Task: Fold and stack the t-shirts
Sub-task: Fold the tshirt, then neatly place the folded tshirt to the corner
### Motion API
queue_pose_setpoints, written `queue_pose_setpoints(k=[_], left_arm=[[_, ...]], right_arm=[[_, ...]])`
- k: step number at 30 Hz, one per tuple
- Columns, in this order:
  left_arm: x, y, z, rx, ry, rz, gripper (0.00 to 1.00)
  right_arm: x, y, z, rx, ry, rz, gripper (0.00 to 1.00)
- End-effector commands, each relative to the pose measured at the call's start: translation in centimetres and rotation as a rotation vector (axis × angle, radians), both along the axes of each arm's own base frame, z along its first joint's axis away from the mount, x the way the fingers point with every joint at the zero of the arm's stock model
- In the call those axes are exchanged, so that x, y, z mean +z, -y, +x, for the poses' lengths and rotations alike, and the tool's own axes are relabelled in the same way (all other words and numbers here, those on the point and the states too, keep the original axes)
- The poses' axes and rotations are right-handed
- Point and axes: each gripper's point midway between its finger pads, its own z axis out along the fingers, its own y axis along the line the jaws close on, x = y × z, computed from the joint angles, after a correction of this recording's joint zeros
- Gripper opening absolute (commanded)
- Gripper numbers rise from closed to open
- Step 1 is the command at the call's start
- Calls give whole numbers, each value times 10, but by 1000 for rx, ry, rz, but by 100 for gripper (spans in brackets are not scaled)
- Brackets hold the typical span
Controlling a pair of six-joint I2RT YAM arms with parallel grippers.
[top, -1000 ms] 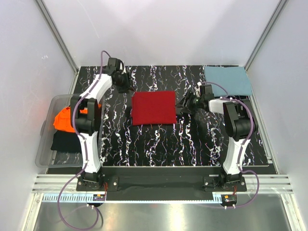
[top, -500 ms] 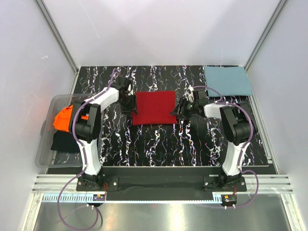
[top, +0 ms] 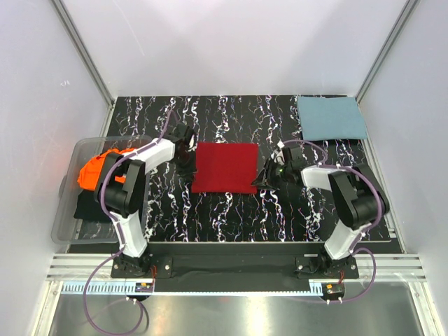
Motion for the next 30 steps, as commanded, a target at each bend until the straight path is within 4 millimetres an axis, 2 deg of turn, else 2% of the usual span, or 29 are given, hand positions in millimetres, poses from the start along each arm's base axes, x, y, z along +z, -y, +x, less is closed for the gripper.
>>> queue_pose_setpoints(k=[1,3,5,7,8,9,10,11,12,13,14,15,16,17,20,21,23,26,27,29,30], left_arm=[[18,-20,12,49,93,85,1],[20,-21,14,50,94,92,1],[24,-20,19,50,97,86,4],[23,-20,20,50,88,87,12],[23,-20,21,50,89,91,13],[20,-21,20,48,82,99,14],[20,-23,20,46,76,109,15],[18,-24,21,46,69,112,16],[18,-23,22,43,63,114,22],[18,-28,21,49,57,142,25],[19,-28,22,45,59,143,26],[24,-29,24,46,71,147,28],[27,-29,24,48,73,147,30],[32,-29,26,48,84,141,30],[53,-27,30,49,138,130,31],[63,-26,31,46,165,126,31],[68,-23,33,40,186,119,31],[64,-9,31,14,188,45,29],[55,-8,24,17,167,38,29],[47,-4,25,13,170,15,29],[36,-4,20,9,139,18,29]], right_arm=[[25,4,2,-32,75,-12,47],[36,12,11,-68,113,-43,57],[39,18,17,-85,107,-62,65],[42,26,36,-103,120,-61,69],[35,30,43,-107,105,-70,71],[41,35,59,-122,130,-70,71],[40,37,66,-130,129,-79,72],[31,39,72,-136,113,-95,73],[36,38,86,-136,144,-100,76],[35,35,90,-126,145,-96,76],[27,34,95,-116,131,-96,76],[36,27,104,-86,165,-77,77],[35,26,108,-78,170,-75,77],[29,25,112,-74,163,-77,77],[33,24,134,-69,215,-98,77],[30,25,137,-70,215,-104,78],[23,22,142,-60,208,-107,78],[19,16,155,-30,228,-97,78],[18,14,155,-6,235,-94,79],[11,10,159,22,241,-95,79],[10,7,159,35,243,-93,78]])
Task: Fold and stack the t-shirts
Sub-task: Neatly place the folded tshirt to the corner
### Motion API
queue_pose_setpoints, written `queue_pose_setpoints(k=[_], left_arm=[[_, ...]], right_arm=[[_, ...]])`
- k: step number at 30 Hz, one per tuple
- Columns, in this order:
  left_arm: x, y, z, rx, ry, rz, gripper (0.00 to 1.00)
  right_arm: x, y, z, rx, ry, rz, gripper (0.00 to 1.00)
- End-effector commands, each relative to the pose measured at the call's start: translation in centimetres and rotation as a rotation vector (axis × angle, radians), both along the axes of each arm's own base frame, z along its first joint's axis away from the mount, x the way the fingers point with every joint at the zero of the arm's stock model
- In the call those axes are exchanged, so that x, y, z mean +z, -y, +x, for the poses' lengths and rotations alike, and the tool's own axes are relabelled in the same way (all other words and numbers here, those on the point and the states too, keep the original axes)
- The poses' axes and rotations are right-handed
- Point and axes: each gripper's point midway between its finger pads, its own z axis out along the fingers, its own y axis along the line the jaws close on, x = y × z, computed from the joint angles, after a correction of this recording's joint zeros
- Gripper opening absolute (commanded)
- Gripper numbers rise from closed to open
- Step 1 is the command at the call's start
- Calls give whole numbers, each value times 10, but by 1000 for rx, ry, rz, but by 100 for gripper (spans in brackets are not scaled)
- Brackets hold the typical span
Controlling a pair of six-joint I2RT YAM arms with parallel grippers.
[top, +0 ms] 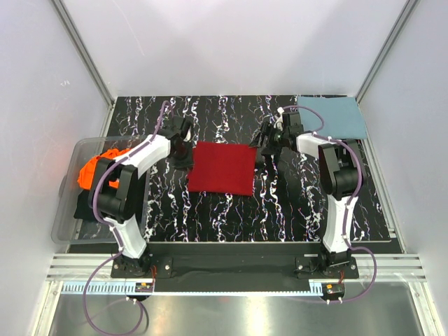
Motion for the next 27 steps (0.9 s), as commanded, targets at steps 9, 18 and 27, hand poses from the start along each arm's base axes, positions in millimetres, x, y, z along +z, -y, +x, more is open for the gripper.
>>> queue_pose_setpoints(k=[9,18,27], left_arm=[[-43,0,-8,26,-74,19,28],[-45,-7,-5,40,-64,56,27],[-46,-7,-4,49,-63,58,27]], right_arm=[[-20,-14,-10,124,14,-31,77],[-18,-19,-14,160,-21,-51,77],[-27,-27,-27,219,-55,-63,76]])
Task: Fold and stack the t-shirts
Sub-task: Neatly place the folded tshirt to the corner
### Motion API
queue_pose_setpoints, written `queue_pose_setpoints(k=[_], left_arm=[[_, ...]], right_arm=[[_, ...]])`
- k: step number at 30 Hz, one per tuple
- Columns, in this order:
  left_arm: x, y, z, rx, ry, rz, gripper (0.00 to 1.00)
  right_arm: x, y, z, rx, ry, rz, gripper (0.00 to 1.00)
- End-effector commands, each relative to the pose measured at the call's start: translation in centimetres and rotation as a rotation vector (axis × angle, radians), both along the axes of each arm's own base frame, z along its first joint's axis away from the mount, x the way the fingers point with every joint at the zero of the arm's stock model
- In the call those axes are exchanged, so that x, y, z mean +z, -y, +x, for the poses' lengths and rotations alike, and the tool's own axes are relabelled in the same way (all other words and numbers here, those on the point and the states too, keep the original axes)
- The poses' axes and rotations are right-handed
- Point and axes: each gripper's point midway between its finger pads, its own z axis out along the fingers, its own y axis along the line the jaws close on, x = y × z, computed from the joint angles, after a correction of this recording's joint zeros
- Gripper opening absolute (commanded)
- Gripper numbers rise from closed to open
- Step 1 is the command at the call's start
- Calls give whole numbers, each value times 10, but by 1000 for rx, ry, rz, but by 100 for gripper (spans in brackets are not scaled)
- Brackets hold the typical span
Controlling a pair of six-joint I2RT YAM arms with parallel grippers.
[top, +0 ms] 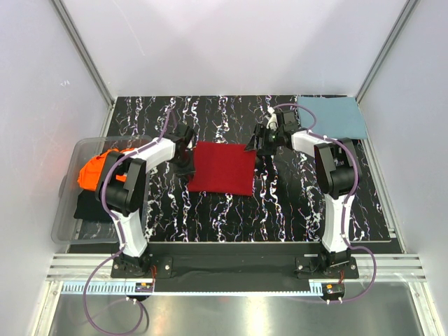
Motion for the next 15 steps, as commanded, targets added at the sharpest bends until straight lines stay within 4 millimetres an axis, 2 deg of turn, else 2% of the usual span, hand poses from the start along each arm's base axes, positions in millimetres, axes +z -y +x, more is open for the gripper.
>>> queue_pose_setpoints(k=[1,15], left_arm=[[2,-4,12,18,49,30,27],[7,-1,14,22,58,12,27]], right_arm=[[-27,-6,-23,61,-97,-39,75],[-28,2,-34,73,-117,-102,72]])
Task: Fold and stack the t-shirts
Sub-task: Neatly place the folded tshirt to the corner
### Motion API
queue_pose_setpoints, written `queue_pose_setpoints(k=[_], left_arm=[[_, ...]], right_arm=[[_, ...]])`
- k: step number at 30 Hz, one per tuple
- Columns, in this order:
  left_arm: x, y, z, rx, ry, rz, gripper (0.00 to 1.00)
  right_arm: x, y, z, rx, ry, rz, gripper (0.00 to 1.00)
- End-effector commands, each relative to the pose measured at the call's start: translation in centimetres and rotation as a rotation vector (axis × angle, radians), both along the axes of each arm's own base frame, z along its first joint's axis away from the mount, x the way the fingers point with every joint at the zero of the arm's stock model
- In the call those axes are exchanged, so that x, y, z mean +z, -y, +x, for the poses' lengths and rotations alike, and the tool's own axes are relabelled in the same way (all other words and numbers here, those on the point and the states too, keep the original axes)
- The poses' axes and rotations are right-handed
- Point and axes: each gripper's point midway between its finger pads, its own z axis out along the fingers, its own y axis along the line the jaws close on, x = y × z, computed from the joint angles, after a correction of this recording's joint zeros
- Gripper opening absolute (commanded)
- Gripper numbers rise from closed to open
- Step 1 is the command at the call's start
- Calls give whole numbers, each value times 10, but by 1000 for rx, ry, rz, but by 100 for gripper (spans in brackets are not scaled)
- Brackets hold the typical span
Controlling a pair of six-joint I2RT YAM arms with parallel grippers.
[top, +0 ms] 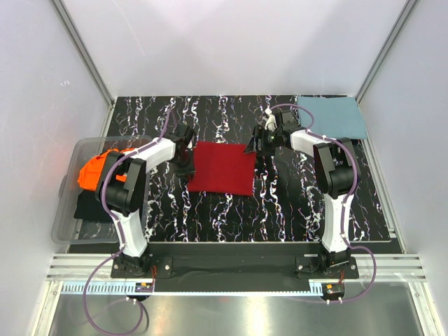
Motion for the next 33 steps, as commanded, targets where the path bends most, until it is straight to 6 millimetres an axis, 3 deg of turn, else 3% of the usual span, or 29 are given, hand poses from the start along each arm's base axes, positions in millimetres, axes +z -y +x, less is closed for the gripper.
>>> queue_pose_setpoints(k=[1,13,16,20,25,26,29,33], left_arm=[[6,-1,14,17,58,13,27],[17,0,15,5,80,1,27],[33,0,17,-3,98,-2,27],[88,2,23,-25,205,-30,28],[152,8,5,-92,335,-123,31],[155,9,-1,-106,338,-136,31],[168,12,-17,-149,370,-179,33],[175,11,-27,-176,404,-196,33]], right_arm=[[-25,7,-26,21,-96,-94,71],[-18,1,-24,71,-65,-74,58],[-17,2,-23,73,-53,-82,50],[-9,1,-26,93,-36,-71,36],[5,-1,-25,95,-1,-66,15],[6,2,-22,79,4,-79,7],[23,5,-18,60,51,-99,0],[54,6,-12,71,166,-129,0]])
